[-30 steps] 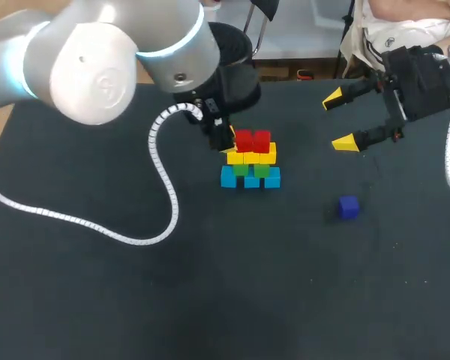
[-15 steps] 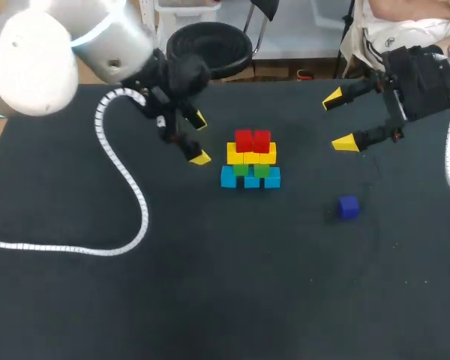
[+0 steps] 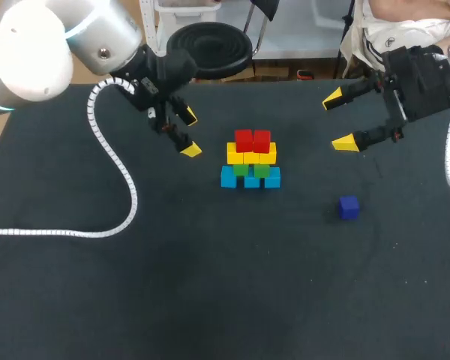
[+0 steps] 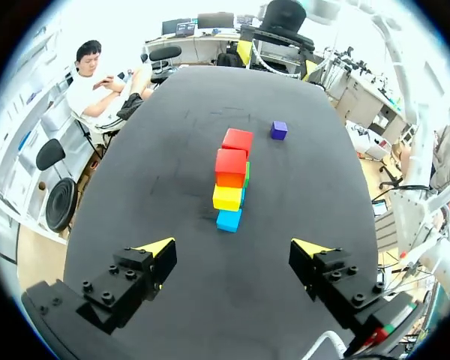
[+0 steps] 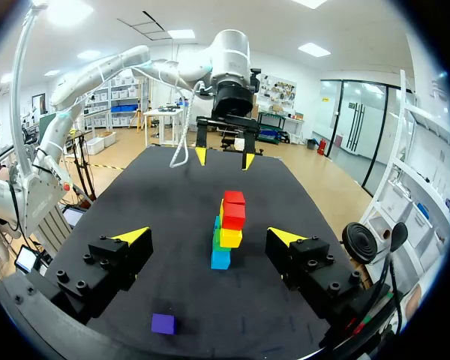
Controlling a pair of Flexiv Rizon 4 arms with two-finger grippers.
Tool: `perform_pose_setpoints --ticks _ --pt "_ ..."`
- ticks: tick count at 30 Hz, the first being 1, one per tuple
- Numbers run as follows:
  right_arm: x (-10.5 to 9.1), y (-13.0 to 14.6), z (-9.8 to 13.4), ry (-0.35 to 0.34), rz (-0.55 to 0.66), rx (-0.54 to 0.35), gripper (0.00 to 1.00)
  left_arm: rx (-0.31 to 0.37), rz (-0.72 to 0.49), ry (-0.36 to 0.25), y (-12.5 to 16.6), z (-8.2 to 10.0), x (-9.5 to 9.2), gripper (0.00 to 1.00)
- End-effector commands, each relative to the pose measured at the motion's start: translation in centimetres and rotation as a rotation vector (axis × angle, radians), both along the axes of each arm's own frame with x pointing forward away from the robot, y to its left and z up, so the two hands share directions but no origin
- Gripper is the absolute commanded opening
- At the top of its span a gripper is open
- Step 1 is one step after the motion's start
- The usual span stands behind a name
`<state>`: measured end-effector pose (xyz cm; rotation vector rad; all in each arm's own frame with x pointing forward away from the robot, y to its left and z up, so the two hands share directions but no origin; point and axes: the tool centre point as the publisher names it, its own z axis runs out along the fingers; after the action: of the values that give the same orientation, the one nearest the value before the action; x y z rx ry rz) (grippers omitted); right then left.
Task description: Place the blue cubes, place green cubes on the blue cubes, place the yellow cubes on the green cubes, then place the red cubes on the yellow cubes, and place purple cube on the red cubes.
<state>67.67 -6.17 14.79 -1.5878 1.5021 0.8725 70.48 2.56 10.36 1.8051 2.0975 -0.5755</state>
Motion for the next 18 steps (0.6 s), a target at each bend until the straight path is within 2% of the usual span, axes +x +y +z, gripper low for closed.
perform_pose_setpoints --ticks 1,3,5,11,15,18 --pt "0.0 0.0 0.0 -0.001 0.001 0.001 1.0 0.004 -0.021 0.034 -0.2 0.0 0.8 1.0" --pt "0.0 0.0 0.0 -0.001 0.001 0.001 1.0 0.004 -0.021 0.034 -0.2 0.0 0.8 1.0" --pt "-0.4 -0.6 1.2 -0.02 -0.002 -0.039 1.0 0.004 -0.021 0.034 -0.2 0.0 0.8 1.0" --pt "-4.1 -2.6 2.7 0.013 -0.053 -0.146 1.0 0.004 -0.021 0.034 -0.2 0.0 0.8 1.0" --pt "-6.4 -3.0 2.5 0.06 -0.084 -0.214 1.0 0.004 -0.021 0.034 -0.2 0.0 0.8 1.0" --pt "-7.6 -3.1 1.8 0.081 -0.098 -0.221 1.0 0.004 -0.021 0.034 -0.2 0.0 0.8 1.0"
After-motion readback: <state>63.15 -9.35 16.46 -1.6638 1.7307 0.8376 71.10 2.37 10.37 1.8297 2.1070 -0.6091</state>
